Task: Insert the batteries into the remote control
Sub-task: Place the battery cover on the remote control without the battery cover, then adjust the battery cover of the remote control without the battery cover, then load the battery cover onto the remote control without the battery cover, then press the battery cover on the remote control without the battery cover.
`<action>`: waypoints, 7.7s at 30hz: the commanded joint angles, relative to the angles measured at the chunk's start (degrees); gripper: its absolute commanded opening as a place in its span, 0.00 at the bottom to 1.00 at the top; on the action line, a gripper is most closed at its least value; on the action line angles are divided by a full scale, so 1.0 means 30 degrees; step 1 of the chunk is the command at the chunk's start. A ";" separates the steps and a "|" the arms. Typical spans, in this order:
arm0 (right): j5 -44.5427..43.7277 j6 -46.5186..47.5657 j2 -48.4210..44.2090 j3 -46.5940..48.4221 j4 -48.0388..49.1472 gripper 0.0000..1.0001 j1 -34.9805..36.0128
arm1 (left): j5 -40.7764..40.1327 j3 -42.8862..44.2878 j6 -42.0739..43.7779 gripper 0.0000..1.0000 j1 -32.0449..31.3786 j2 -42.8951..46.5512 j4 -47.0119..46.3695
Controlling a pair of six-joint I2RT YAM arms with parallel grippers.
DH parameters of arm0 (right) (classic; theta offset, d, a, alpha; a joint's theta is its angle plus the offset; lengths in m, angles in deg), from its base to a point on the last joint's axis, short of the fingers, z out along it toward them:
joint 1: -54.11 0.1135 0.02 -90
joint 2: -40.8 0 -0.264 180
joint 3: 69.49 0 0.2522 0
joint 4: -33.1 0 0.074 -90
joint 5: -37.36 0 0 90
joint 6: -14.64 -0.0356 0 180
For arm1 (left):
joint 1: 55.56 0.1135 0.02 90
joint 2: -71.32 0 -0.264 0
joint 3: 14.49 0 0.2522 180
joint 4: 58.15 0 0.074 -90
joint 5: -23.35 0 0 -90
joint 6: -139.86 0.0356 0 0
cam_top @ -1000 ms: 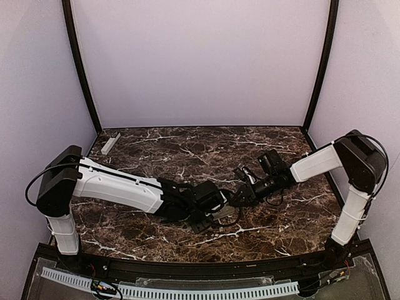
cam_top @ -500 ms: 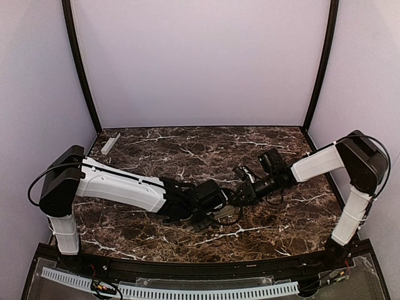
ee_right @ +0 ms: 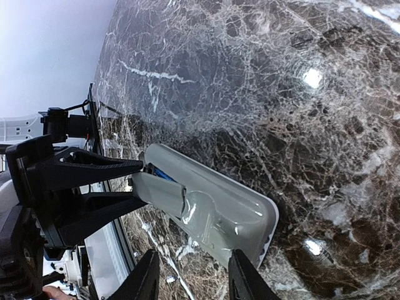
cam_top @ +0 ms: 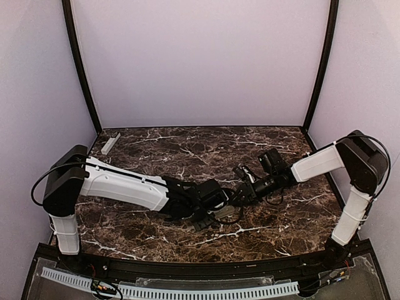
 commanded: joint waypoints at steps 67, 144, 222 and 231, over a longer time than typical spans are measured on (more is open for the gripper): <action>-0.0066 0.1685 -0.0785 0.1638 -0.2462 0.37 0.0408 | 0.7770 -0.4670 0.2204 0.38 0.3320 0.3381 -0.3881; 0.0381 0.1255 -0.1202 0.2435 -0.2505 0.35 0.1313 | 0.6896 -0.3902 0.1983 0.51 0.3554 0.4530 -0.3846; 0.0316 0.2182 -0.1422 0.1730 -0.3233 0.39 -0.0837 | 0.6182 0.2013 0.6041 0.48 0.3149 -0.3234 0.4653; 0.0432 0.2244 -0.1516 0.1609 -0.3239 0.41 -0.1327 | 0.7098 0.2118 0.6111 0.52 0.3148 -0.4300 0.5164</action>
